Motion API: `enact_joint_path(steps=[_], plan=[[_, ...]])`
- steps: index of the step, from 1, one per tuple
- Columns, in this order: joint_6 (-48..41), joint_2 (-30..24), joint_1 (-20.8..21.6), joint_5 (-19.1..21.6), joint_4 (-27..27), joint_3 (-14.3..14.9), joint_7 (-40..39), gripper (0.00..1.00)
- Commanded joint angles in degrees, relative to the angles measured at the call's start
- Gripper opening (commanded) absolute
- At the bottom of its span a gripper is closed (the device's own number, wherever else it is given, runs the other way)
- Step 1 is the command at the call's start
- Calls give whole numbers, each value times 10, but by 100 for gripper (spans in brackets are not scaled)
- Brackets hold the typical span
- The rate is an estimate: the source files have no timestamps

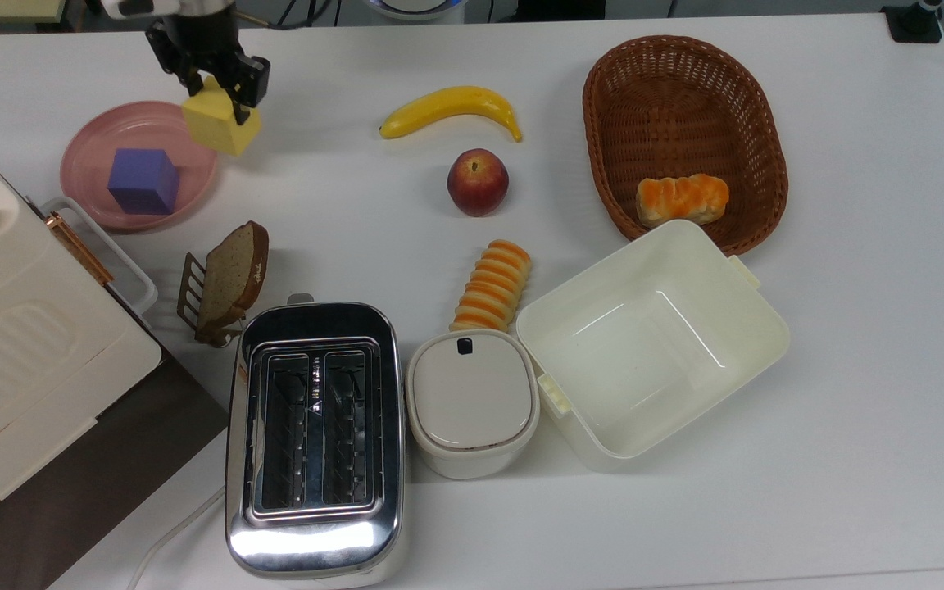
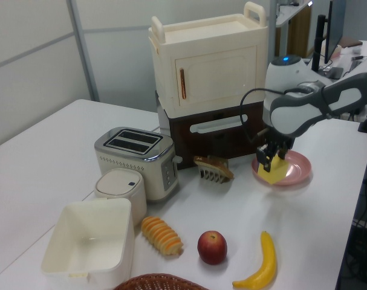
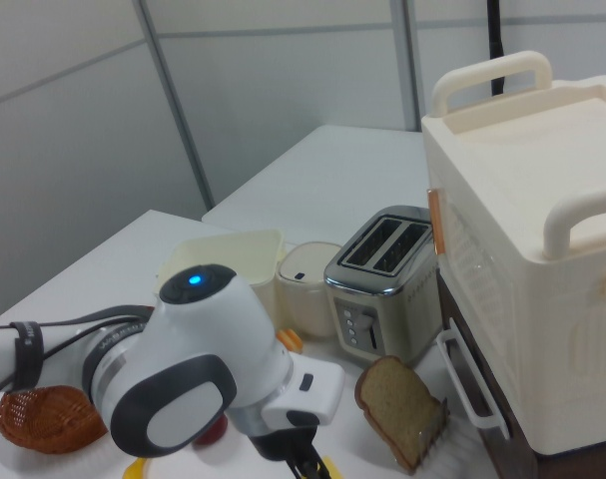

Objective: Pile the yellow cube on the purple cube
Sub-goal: 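Lift the yellow cube and carry it above the purple cube, then lower the yellow cube onto the purple cube's top face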

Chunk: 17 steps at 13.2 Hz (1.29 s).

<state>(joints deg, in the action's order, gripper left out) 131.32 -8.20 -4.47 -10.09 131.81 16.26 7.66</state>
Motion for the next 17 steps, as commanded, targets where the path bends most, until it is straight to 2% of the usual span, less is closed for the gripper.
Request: enact_joint_path(steps=[1, 3, 4, 5, 7, 8, 10, 17], plan=[[2, -9, -9, -4, -14, 7, 28, 18], [5, -1, -10, 22, -38, 32, 27, 18], [5, 13, -9, 46, -59, 37, 23, 18], [5, 25, -10, 53, -71, 39, 21, 18], [-13, 70, -15, 54, -134, 43, 17, 18], [-64, 93, -24, 54, -182, 42, 8, 17], [-116, 117, -29, 56, -228, 41, -1, 16], [-106, 158, -41, 60, -227, 41, 2, 16]])
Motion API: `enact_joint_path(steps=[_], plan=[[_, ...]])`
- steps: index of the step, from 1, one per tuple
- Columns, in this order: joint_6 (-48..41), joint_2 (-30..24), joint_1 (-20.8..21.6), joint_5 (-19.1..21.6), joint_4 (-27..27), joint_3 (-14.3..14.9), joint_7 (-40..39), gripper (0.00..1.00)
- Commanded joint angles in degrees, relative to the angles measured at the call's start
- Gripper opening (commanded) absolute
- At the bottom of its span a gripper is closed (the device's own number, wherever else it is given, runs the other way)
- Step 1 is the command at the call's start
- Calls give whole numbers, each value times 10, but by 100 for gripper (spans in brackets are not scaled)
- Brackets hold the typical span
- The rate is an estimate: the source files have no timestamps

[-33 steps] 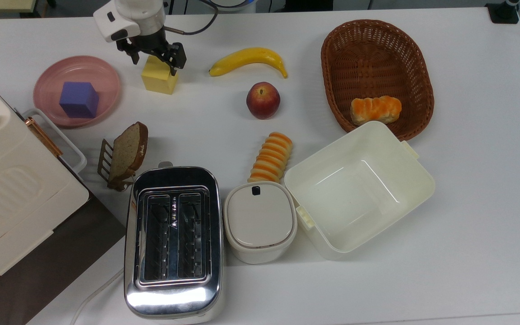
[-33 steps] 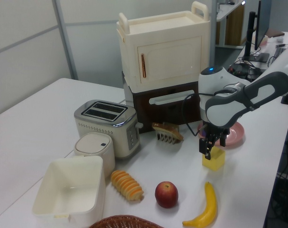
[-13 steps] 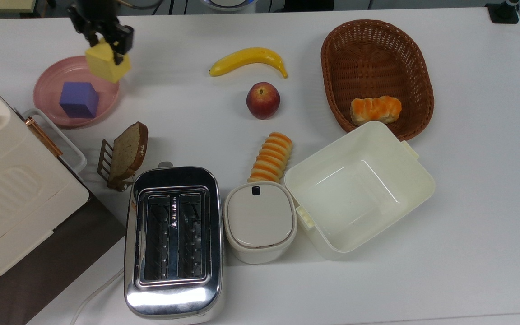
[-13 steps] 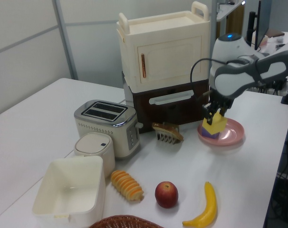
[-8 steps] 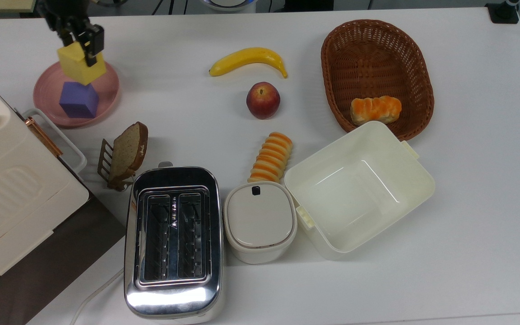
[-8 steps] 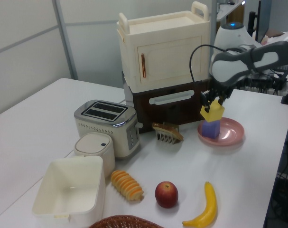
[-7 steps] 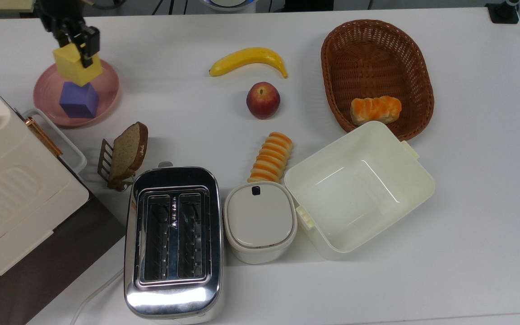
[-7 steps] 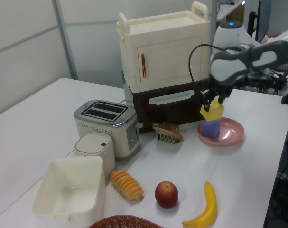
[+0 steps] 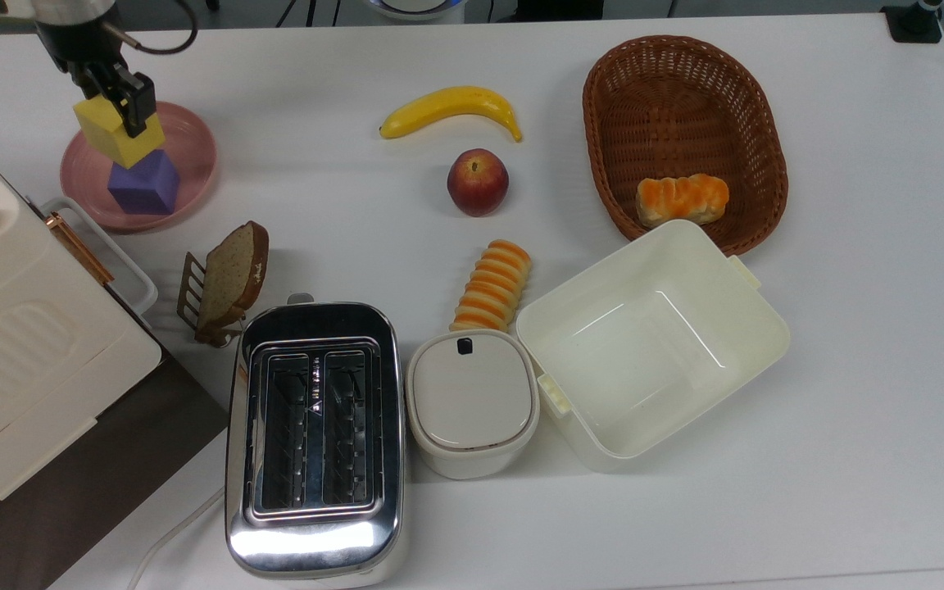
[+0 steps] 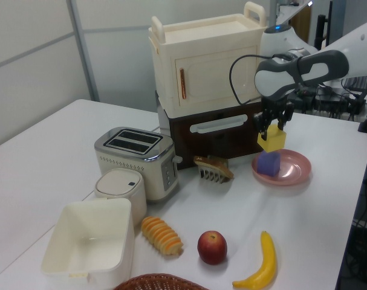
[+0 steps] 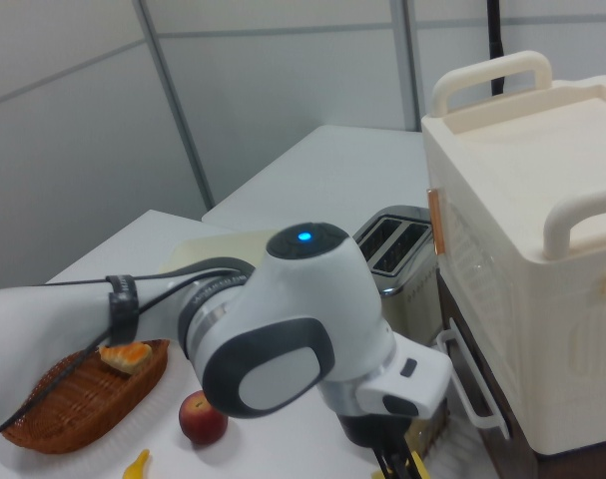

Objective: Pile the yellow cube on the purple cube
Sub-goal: 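Lower the yellow cube onto the purple cube's top face, then open the gripper to release the yellow cube and raise it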

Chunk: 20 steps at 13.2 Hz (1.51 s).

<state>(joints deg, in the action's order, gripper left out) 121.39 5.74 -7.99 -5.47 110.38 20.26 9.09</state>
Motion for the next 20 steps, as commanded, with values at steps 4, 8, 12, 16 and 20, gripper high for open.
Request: enact_joint_path(steps=[4, 8, 12, 16, 20], plan=[[-7, 30, -13, 14, -15, -2, -12, 16], [-7, 32, -14, 14, -16, -3, -12, 16], [-2, 43, -13, 14, -16, -7, -17, 16], [14, 50, -21, 16, -17, -24, -17, 16], [14, 50, -21, 16, -16, -24, -18, 36]])
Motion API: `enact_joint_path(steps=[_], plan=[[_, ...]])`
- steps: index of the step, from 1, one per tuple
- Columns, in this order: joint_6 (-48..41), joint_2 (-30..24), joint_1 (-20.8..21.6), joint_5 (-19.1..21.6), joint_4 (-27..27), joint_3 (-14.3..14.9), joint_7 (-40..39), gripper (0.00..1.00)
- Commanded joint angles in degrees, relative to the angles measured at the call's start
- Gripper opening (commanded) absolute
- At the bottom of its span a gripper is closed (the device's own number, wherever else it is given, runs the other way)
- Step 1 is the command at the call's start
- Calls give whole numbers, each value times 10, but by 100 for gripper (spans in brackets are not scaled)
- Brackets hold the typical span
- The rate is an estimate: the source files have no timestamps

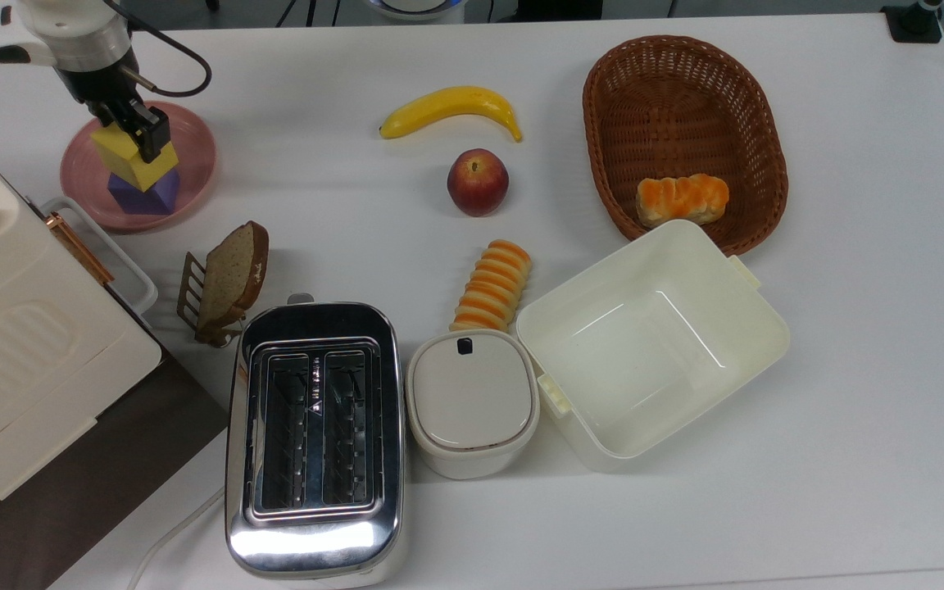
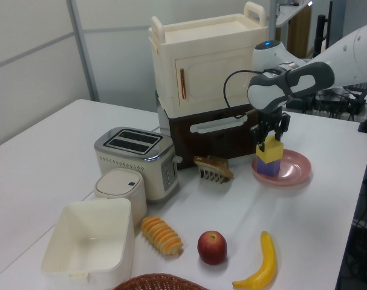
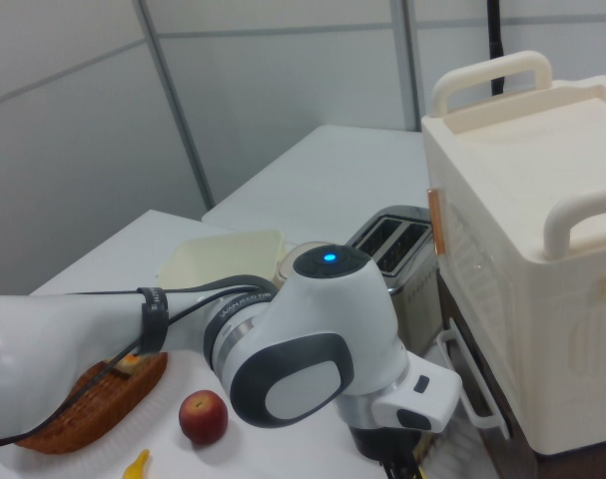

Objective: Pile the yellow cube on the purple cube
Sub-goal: 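Open the gripper to release the yellow cube and raise it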

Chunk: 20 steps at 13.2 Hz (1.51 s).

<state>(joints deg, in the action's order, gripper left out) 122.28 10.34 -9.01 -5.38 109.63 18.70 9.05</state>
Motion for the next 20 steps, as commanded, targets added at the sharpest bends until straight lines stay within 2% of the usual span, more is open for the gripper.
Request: enact_joint_path(steps=[1, 2, 3, 10, 14, 16, 18, 20], plan=[[5, 4, -11, 14, -7, -9, -18, 65], [5, 4, -11, 14, -7, -9, -18, 71], [5, 5, -11, 14, -7, -9, -18, 100], [3, 1, -11, 14, -9, -9, -11, 100], [-69, -73, -10, 6, -34, -8, 0, 100], [-88, -84, -2, 6, -53, -10, -1, 100], [-113, -97, -1, 7, -78, -30, -8, 100], [-163, -122, 10, 6, -93, -69, -12, 100]])
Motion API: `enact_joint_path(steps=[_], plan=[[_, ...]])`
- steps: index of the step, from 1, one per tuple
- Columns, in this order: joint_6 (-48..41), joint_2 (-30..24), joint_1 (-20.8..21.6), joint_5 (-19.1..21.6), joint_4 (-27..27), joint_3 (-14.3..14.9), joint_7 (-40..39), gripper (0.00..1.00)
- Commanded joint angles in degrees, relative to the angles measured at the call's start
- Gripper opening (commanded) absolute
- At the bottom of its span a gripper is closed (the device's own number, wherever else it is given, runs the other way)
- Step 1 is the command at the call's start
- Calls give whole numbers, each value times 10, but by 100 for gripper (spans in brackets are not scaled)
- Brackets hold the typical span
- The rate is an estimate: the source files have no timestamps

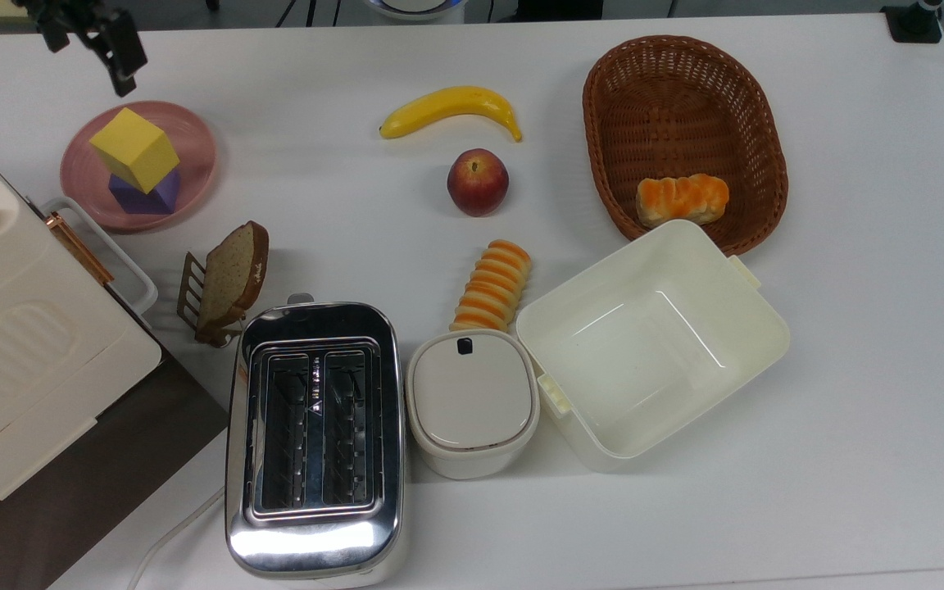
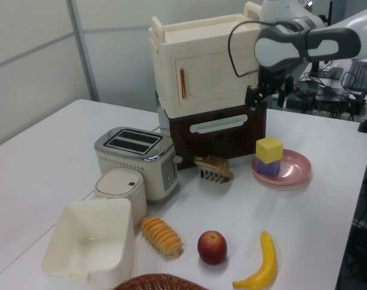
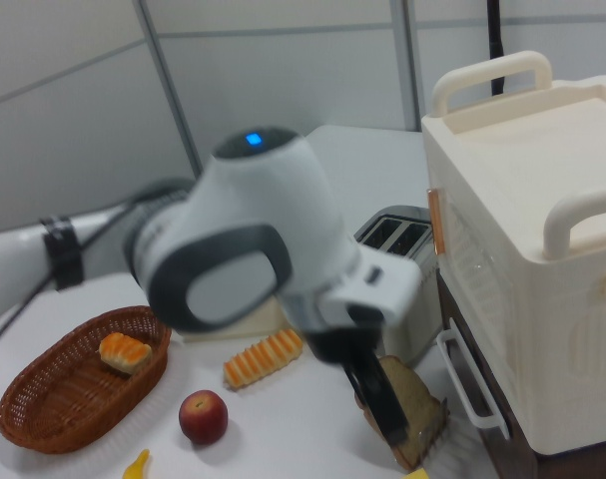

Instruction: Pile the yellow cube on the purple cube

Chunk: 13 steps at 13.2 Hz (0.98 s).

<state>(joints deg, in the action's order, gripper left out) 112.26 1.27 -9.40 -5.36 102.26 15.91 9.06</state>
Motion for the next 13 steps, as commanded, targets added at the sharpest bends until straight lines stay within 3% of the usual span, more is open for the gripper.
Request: enact_joint_path(steps=[1, 6, 8, 10, 13], plan=[[-81, -52, 34, 4, -19, -48, -32, 100], [-122, -51, 162, 17, -26, -52, -17, 100], [-118, -26, 147, 33, -45, -81, -2, 100], [-122, -7, 77, 63, -76, -145, -2, 100], [-123, -6, 76, 63, -71, -156, -2, 100]])
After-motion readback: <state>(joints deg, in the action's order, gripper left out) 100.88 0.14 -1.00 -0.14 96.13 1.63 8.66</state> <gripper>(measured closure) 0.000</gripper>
